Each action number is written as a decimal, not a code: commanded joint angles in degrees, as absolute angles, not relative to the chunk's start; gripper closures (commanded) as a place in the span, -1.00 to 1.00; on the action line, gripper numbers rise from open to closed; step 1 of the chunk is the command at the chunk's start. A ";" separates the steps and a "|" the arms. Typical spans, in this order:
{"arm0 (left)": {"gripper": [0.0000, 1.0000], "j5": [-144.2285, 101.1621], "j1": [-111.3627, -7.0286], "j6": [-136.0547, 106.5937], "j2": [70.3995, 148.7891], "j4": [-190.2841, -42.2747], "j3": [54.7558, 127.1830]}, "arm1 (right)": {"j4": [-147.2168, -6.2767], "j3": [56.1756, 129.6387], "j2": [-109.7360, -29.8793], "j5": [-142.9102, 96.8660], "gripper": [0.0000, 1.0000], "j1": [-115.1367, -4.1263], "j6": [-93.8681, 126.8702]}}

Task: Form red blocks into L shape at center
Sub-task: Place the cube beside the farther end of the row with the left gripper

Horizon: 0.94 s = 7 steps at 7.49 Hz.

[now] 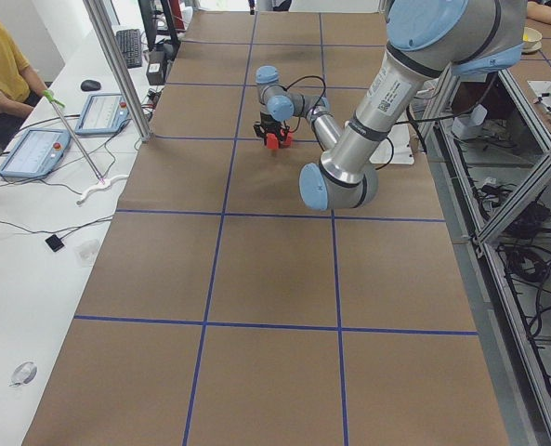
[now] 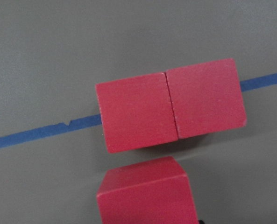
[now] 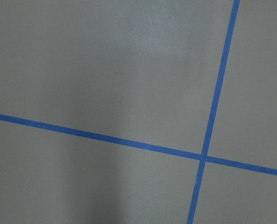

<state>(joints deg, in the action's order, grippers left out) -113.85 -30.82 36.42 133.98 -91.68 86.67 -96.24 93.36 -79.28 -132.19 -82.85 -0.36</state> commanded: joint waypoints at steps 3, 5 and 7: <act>0.76 -113.82 -29.97 36.12 134.12 -91.58 85.79 | -96.24 93.51 -79.37 -132.19 -0.98 -82.88 -0.35; 0.70 -113.82 -29.88 35.25 134.12 -91.67 85.69 | -96.24 93.52 -79.45 -132.19 -0.98 -82.88 -0.35; 0.64 -113.82 -29.88 35.24 134.38 -91.84 84.91 | -96.24 93.52 -79.45 -132.19 -0.98 -82.88 -0.35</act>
